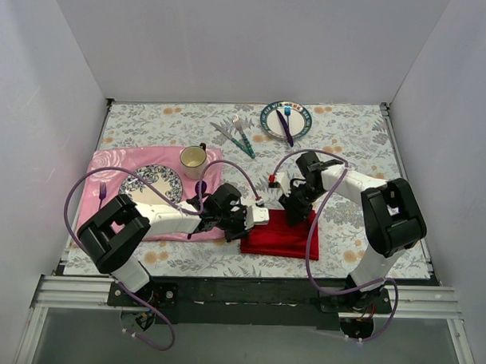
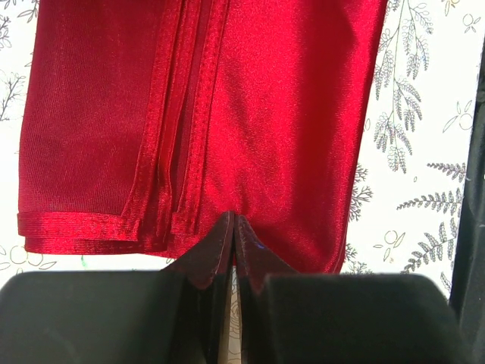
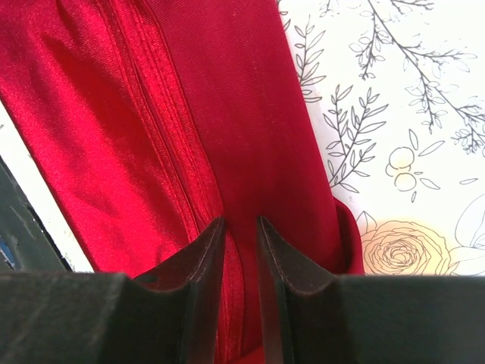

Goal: Fold the napkin into a case and place the utensils inside

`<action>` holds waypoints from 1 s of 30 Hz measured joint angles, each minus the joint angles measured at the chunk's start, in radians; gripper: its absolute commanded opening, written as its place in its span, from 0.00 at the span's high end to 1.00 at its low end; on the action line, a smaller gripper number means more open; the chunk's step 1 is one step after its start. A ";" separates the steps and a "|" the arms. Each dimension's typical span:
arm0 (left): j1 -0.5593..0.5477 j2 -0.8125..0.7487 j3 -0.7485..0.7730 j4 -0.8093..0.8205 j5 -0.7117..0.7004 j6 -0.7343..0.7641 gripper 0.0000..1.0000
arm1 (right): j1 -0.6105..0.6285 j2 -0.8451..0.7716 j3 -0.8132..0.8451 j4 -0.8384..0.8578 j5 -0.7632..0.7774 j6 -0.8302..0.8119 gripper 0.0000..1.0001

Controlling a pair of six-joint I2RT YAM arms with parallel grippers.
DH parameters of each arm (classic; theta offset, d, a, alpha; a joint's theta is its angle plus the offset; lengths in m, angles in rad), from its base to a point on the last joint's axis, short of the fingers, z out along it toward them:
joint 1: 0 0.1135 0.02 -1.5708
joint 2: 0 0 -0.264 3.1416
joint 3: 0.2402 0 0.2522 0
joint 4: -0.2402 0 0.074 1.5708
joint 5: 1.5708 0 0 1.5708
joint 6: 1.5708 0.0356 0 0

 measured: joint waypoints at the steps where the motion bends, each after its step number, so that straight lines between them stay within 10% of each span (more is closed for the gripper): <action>1: 0.000 -0.001 0.000 0.000 0.000 -0.003 0.85 | 0.000 0.000 -0.001 0.004 0.000 0.003 0.71; 12: 0.130 -0.313 0.004 -0.053 0.076 -0.264 0.03 | -0.012 -0.041 -0.065 0.093 -0.013 0.049 0.73; 18: 0.237 -0.342 0.074 0.068 0.077 -0.667 0.02 | -0.013 -0.071 -0.106 0.142 -0.013 0.057 0.73; 30: 0.359 0.100 0.159 0.359 0.426 -1.324 0.02 | -0.012 -0.136 -0.205 0.306 -0.048 0.059 0.73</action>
